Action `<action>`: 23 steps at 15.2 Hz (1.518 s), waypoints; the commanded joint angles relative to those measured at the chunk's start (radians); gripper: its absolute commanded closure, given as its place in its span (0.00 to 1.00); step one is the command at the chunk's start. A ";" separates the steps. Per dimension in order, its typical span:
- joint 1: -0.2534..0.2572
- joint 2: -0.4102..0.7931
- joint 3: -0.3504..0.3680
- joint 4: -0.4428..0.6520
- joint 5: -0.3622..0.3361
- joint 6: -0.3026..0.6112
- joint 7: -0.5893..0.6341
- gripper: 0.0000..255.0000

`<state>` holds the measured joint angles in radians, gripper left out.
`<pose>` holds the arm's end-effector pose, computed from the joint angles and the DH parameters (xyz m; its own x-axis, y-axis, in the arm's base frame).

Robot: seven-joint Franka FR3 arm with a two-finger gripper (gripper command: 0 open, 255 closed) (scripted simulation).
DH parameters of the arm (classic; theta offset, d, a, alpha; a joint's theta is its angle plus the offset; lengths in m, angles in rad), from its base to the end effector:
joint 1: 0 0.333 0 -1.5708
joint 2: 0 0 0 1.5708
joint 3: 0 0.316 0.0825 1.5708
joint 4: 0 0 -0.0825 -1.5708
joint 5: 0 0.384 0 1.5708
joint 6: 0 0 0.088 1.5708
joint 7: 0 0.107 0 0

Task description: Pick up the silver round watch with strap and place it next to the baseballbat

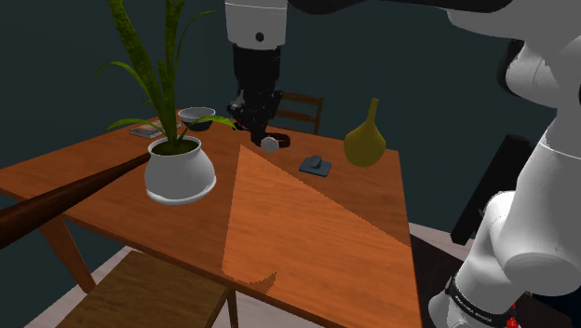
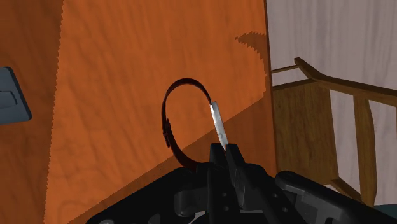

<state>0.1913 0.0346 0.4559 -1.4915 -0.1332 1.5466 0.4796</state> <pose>0.4603 0.3236 0.6431 0.9834 0.1647 0.0757 0.1574 -0.9831 0.0931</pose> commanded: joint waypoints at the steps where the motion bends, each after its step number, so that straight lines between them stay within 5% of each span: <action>1: 0.020 0.083 0.015 0.098 -0.038 -0.029 0.027 1.00; 3: 0.068 0.221 0.032 0.271 -0.106 -0.084 0.064 1.00; 23: 0.026 0.144 0.018 -0.100 -0.070 0.219 0.080 1.00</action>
<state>0.2181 0.1796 0.4737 -1.5758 -0.2034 1.7504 0.5580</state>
